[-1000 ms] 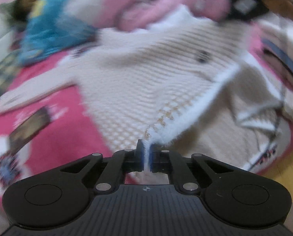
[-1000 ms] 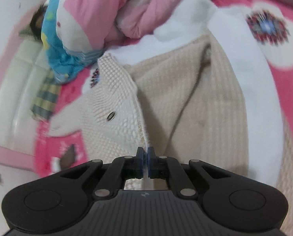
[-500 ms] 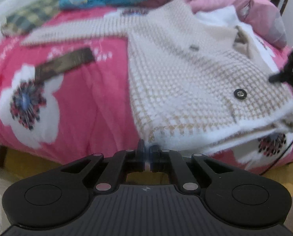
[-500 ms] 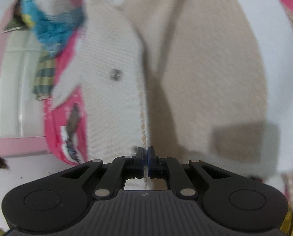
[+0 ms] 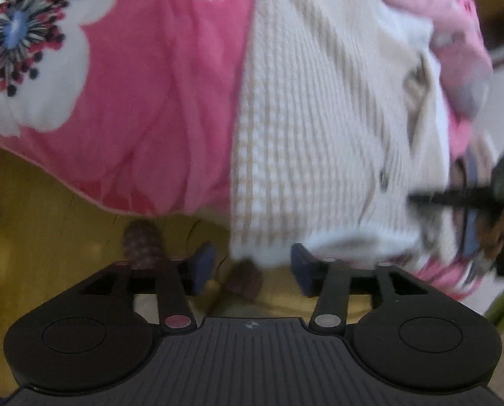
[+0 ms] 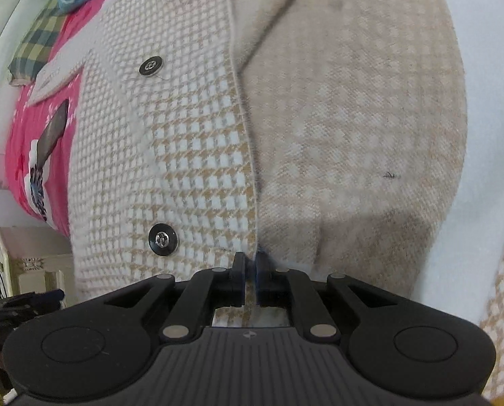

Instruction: Fold clothes

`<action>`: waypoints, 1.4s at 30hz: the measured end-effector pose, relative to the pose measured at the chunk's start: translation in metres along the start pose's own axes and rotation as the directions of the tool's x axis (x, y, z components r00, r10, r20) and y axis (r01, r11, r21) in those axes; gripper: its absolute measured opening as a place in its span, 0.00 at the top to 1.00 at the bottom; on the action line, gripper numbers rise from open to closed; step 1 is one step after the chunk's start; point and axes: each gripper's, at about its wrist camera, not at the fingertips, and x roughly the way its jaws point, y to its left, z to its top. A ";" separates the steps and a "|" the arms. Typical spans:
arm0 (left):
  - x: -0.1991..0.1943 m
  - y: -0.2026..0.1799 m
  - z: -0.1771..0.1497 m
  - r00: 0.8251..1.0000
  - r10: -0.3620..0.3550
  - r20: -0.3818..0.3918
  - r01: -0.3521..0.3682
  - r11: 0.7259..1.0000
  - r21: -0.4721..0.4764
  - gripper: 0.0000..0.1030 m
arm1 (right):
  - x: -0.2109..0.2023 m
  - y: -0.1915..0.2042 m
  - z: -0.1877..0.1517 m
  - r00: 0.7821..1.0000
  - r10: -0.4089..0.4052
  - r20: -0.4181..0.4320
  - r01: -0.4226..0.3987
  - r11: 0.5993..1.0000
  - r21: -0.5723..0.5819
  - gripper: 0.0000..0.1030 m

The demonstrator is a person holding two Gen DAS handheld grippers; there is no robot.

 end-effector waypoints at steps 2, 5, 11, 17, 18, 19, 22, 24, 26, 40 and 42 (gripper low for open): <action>0.012 -0.002 0.008 1.000 0.004 -0.003 -0.004 1.000 0.009 0.39 | 0.001 -0.003 -0.001 1.000 0.006 0.005 -0.006 1.000 0.020 0.93; 0.043 -0.004 0.016 0.998 0.031 -0.053 -0.029 0.999 0.037 0.38 | 0.006 -0.014 -0.003 1.000 0.013 0.006 -0.013 0.999 0.053 0.93; 0.078 0.001 0.013 0.994 0.005 -0.109 -0.006 1.000 -0.011 0.90 | 0.004 -0.013 -0.004 1.000 0.013 0.015 -0.013 1.000 0.019 0.95; 0.050 -0.014 0.018 0.993 -0.008 -0.117 0.020 0.994 0.104 0.96 | -0.032 -0.006 -0.016 0.990 0.130 0.060 -0.131 0.991 0.023 0.97; 0.048 -0.012 0.019 0.993 0.001 -0.122 0.012 0.994 0.106 0.96 | -0.033 -0.007 -0.019 0.991 0.120 0.060 -0.122 0.992 0.028 0.97; 0.050 -0.009 0.019 0.991 0.014 -0.133 0.000 0.995 0.103 0.96 | -0.031 -0.009 -0.021 0.994 0.099 0.055 -0.101 0.994 0.034 0.97; 0.063 -0.004 0.024 0.985 0.047 -0.168 -0.031 0.994 0.101 0.96 | -0.009 -0.019 -0.020 1.000 -0.016 0.024 0.015 0.999 0.046 0.97; 0.071 -0.010 0.027 0.981 0.069 -0.183 -0.043 0.989 0.143 0.95 | -0.010 -0.017 -0.017 0.998 -0.064 0.007 0.064 0.998 0.021 0.97; 0.074 -0.018 0.027 0.977 0.096 -0.191 -0.055 0.976 0.210 0.95 | -0.010 -0.015 -0.013 0.994 -0.112 -0.009 0.112 0.994 -0.004 0.96; 0.102 -0.025 0.046 0.949 0.098 -0.301 -0.004 0.955 0.297 0.95 | -0.024 -0.003 0.218 0.865 0.179 0.469 -0.181 0.983 -0.040 0.55; 0.106 -0.023 0.049 0.945 0.089 -0.315 0.008 0.956 0.294 0.95 | -0.002 -0.014 0.241 0.859 0.219 0.463 -0.248 0.969 0.003 0.48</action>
